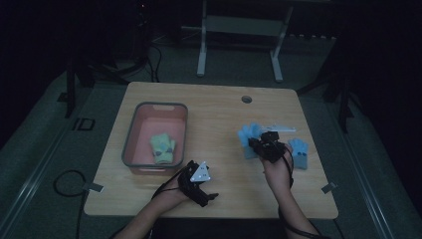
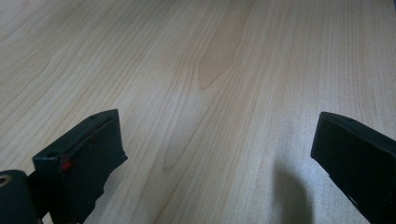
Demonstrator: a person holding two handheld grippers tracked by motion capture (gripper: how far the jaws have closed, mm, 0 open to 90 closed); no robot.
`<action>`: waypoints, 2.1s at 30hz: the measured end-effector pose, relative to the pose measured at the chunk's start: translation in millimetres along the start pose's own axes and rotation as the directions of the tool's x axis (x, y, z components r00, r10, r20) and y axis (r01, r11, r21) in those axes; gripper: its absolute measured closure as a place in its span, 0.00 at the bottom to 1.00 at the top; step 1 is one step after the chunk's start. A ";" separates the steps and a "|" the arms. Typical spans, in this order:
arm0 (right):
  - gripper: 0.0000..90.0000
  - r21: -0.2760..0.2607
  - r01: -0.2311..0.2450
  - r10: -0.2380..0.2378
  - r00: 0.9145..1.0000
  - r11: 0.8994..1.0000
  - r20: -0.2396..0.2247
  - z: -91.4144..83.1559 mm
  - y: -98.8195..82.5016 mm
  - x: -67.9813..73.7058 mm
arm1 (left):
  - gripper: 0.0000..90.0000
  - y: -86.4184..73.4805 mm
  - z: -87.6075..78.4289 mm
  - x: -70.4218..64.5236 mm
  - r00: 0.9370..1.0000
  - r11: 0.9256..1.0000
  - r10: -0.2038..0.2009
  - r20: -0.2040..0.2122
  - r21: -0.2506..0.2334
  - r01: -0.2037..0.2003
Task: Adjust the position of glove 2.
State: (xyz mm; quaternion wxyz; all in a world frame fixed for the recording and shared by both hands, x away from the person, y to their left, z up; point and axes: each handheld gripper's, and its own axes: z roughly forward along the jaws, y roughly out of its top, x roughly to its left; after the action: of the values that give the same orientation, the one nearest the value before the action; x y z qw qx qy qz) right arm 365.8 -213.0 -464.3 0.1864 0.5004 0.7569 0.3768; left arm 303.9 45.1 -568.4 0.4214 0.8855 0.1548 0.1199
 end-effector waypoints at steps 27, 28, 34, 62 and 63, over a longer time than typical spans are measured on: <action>0.91 0.131 -0.070 0.067 0.997 0.989 0.031 62.2 -58.6 -0.3 | 0.03 -0.5 -0.6 -2.0 1.000 1.000 -0.013 0.013 -0.009 0.013; 0.87 0.131 -0.078 0.076 0.997 0.988 0.021 62.3 -58.9 -1.8 | 0.03 -1.0 -0.2 -2.6 1.000 1.000 -0.018 0.014 -0.012 0.018; 0.75 0.138 -0.048 0.046 0.999 0.989 0.017 58.5 -55.1 3.4 | 0.03 -1.8 0.4 -2.8 1.000 1.000 -0.012 0.018 -0.001 0.012; 0.74 -0.010 0.119 -0.119 0.993 0.993 -0.014 -7.2 -28.3 -90.9 | 0.03 -2.4 0.7 -2.5 1.000 1.000 -0.014 0.015 0.000 0.014; 0.74 -0.017 0.113 -0.113 0.994 0.993 -0.008 -9.6 -29.1 -96.4 | 0.03 -2.4 0.8 -2.4 1.000 1.000 -0.014 0.015 0.002 0.014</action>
State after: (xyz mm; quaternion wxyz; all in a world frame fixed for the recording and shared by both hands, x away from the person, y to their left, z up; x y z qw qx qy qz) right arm 382.9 -309.5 -489.2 0.2080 0.4535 0.7818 0.3740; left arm 301.5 45.1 -570.9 0.4226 0.8856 0.1581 0.1102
